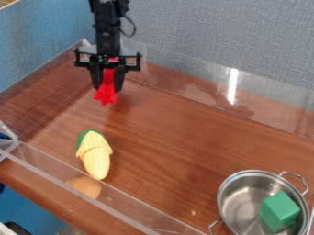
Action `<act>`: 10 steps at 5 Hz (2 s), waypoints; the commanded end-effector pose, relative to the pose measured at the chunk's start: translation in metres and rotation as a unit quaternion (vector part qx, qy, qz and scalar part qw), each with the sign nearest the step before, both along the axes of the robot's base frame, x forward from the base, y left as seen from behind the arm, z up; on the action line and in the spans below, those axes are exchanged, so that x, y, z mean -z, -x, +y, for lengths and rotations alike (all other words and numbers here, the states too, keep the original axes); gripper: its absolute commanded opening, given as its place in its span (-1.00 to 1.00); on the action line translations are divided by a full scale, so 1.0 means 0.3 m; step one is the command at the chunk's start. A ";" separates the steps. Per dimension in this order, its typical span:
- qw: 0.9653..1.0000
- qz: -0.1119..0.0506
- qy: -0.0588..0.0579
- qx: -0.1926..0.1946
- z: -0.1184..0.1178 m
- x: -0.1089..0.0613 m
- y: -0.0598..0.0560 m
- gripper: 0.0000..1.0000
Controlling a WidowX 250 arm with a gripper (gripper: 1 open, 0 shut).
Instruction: Put the red object to the right side of the table
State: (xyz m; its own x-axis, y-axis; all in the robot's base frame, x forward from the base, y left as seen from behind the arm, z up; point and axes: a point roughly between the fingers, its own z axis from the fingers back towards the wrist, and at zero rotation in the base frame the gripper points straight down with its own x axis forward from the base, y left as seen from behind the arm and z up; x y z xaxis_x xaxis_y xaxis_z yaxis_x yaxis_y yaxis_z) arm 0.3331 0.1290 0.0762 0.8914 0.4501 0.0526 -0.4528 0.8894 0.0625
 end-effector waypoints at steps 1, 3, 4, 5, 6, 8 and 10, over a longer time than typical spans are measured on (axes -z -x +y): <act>0.998 -0.053 -0.008 0.028 -0.087 -0.162 -0.004 -1.00; 0.992 -0.074 0.003 0.104 -0.318 -0.242 0.007 -1.00; 0.987 -0.072 0.007 0.140 -0.450 -0.217 0.016 -1.00; 0.978 -0.066 0.008 0.197 -0.552 -0.201 0.026 -1.00; 0.968 -0.054 0.010 0.243 -0.600 -0.168 0.029 -1.00; 0.974 -0.024 0.016 0.224 -0.679 -0.016 0.002 -1.00; 0.980 -0.007 0.020 0.198 -0.644 0.077 -0.012 -1.00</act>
State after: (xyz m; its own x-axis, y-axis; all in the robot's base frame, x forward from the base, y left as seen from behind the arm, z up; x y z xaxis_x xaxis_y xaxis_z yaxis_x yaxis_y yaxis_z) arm 0.3306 -0.0657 0.0396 0.9979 0.0640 0.0133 -0.0644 0.9973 0.0338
